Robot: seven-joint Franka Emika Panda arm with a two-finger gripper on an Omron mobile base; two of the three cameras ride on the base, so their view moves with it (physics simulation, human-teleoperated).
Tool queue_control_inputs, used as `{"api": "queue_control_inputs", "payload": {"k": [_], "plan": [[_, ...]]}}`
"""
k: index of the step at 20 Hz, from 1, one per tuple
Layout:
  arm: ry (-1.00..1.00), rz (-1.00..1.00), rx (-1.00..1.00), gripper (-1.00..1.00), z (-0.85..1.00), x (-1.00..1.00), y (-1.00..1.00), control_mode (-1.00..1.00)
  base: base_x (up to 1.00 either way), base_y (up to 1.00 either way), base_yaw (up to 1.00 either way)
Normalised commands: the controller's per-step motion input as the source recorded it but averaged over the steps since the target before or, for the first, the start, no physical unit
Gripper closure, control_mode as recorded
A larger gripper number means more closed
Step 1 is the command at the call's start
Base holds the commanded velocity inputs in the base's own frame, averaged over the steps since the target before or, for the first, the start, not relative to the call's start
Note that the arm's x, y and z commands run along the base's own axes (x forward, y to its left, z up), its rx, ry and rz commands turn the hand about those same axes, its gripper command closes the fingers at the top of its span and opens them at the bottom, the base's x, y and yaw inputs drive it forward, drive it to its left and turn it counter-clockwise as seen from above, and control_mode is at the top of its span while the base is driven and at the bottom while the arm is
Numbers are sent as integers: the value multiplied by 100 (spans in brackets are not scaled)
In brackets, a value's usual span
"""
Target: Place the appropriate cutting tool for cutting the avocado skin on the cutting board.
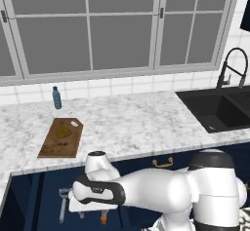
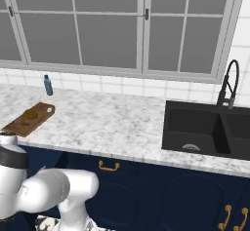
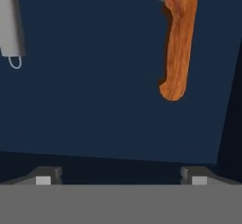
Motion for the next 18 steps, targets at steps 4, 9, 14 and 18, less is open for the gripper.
{"api": "queue_control_inputs", "payload": {"k": [4,9,14,18], "plan": [[-19,0,-12,-100,-33,18,0,-100,0,0,0],[-1,-3,-5,-100,-16,27,-2,-100,0,0,0],[0,-9,-8,-100,-15,23,-11,-100,0,0,0],[0,-6,-3,-100,-26,17,-21,-100,0,0,0]]}}
